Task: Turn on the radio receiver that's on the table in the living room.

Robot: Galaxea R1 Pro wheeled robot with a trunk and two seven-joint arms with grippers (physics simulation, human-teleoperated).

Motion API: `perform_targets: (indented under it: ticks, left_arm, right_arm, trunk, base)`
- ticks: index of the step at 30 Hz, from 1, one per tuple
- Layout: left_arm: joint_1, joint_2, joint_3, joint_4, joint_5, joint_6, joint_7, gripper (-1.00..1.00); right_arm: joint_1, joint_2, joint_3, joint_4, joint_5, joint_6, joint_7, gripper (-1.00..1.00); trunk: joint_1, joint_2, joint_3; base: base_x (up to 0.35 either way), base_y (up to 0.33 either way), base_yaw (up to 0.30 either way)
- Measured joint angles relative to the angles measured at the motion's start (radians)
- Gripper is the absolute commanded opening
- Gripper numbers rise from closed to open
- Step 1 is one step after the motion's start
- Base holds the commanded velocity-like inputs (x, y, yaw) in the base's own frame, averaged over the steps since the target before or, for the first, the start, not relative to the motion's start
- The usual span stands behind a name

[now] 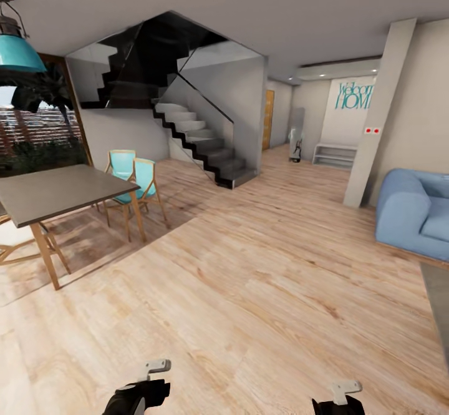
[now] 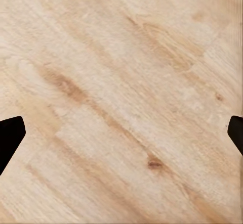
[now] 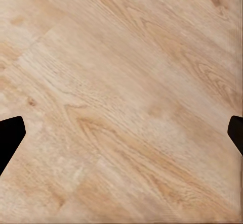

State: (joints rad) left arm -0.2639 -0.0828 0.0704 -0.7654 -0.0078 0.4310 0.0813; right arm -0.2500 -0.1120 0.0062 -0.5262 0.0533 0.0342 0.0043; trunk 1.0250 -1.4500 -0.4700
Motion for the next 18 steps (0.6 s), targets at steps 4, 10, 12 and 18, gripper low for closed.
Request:
perform_targets:
  ticks: [4, 10, 12, 18]
  left_arm:
    - [0.000, 0.000, 0.000, 0.000, 0.000, 0.000, 0.000, 1.00]
    - [0.000, 0.000, 0.000, 0.000, 0.000, 0.000, 0.000, 1.00]
    - [0.000, 0.001, 0.000, 0.000, 0.000, 0.000, 0.000, 1.00]
    - [0.000, 0.000, 0.000, 0.000, 0.000, 0.000, 0.000, 1.00]
  right_arm:
    - [0.000, 0.000, 0.000, 0.000, -0.001, 0.000, 0.000, 1.00]
    - [0.000, 0.000, 0.000, 0.000, -0.001, 0.000, 0.000, 1.00]
    - [0.000, 0.000, 0.000, 0.000, -0.001, 0.000, 0.000, 1.00]
    - [0.000, 0.000, 0.000, 0.000, -0.001, 0.000, 0.000, 1.00]
  trunk:
    - [0.000, 0.000, 0.000]
    - [0.000, 0.000, 0.000]
    - [0.000, 0.000, 0.000]
    - [0.000, 0.000, 0.000]
  base:
    - [0.000, 0.000, -0.279]
    - [0.000, 0.000, -0.279]
    - [0.000, 0.000, -0.279]
    - [0.000, 0.000, -0.279]
